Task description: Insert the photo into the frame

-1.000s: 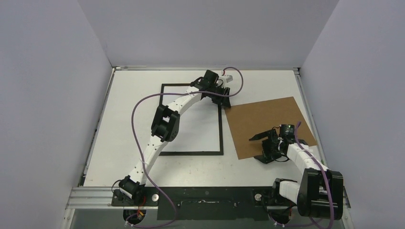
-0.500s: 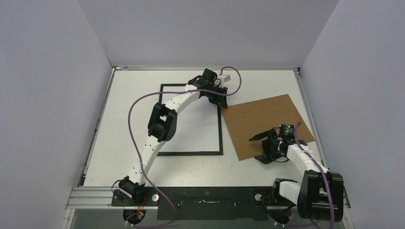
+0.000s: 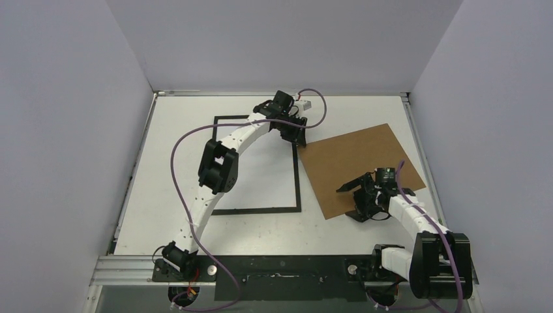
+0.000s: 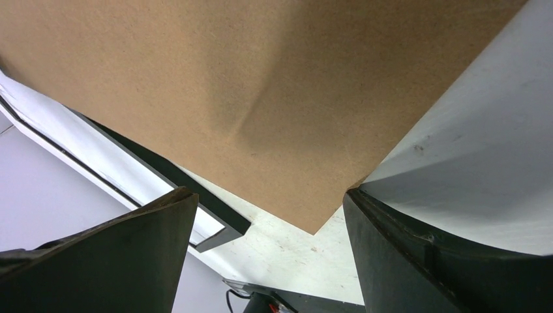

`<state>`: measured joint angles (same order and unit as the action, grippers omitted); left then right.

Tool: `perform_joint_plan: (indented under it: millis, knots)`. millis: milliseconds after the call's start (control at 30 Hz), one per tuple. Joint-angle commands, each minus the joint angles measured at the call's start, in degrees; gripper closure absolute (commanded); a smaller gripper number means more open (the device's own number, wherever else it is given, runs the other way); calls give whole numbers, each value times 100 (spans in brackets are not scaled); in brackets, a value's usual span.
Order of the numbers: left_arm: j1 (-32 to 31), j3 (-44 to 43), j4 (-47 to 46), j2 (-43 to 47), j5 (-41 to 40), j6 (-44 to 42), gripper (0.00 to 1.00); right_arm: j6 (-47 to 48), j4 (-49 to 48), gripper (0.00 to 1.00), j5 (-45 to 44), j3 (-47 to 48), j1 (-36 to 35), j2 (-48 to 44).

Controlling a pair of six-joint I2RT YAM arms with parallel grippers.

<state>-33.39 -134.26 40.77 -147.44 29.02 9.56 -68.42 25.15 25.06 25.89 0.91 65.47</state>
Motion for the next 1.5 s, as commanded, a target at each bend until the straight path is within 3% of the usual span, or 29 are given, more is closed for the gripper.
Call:
perform_joint_plan:
  millis: [0, 267, 700, 1033, 1267, 1467]
  knots:
    - [-258, -65, 440, 505, 1103, 150, 69, 101, -898, 16, -634, 201, -56, 42]
    - [-248, 165, 521, 692, 719, 288, 73, 222, -990, 16, -531, 307, -258, 201]
    - [229, 1749, 188, 1566, 164, 488, 72, 29, -1332, 16, -696, 385, -936, 658]
    - [946, 3208, -746, 2359, 418, 1126, 38, 294, -568, 15, -1109, 652, -1023, 558]
    - [1075, 3831, -1220, 2747, -143, 1359, 27, 717, 144, 15, -1634, 996, -1049, 443]
    - [1121, 3340, -805, 2254, -62, 1048, 23, 1081, 111, 15, -1726, 1135, -1049, 910]
